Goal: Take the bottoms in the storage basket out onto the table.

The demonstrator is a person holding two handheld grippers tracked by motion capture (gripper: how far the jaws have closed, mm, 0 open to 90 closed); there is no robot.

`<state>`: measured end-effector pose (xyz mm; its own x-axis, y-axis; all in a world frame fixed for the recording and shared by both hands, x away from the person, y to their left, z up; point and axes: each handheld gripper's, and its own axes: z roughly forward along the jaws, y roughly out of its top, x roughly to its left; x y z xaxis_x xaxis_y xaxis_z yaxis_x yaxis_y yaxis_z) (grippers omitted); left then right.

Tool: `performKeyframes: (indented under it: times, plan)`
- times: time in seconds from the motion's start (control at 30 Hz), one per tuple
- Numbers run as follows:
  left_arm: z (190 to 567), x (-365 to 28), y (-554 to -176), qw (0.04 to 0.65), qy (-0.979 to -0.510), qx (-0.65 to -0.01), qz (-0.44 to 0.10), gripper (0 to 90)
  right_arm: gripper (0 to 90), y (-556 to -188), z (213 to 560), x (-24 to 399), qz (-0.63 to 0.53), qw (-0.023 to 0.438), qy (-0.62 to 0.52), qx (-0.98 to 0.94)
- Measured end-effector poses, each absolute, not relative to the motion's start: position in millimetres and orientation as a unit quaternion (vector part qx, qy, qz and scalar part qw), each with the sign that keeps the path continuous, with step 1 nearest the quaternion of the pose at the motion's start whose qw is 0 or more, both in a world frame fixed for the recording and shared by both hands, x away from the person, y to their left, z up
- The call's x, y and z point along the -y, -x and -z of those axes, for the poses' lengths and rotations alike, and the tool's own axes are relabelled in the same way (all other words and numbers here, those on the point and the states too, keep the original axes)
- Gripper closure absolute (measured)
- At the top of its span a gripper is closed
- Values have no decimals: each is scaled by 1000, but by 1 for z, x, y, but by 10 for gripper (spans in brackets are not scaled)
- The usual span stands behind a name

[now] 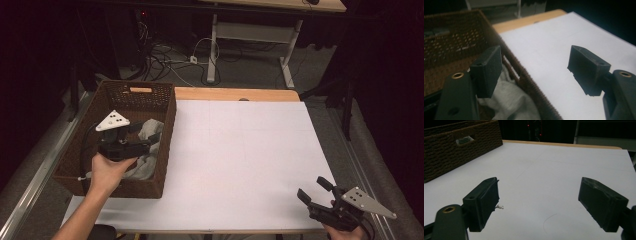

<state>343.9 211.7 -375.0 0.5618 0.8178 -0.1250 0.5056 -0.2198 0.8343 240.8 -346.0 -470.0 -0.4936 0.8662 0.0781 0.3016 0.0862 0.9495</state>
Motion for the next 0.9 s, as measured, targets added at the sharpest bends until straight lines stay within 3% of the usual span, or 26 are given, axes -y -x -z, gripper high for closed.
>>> performKeyframes:
  times: [0.07,0.27,0.33,0.9]
  plan:
    - [375,-213,-354,414,-780,-441,-159,208,173,-241,470,346,-525,269,-425,-686]
    - [380,-219,-367,375,-793,-455,-153,207,173,-241,470,346,-524,269,-426,-687]
    - [384,-222,-373,363,-797,-462,-143,170,174,-241,470,346,-524,269,-426,-687]
    - [424,-223,-409,272,-810,-517,-49,167,174,-242,470,347,-526,268,-428,-685]
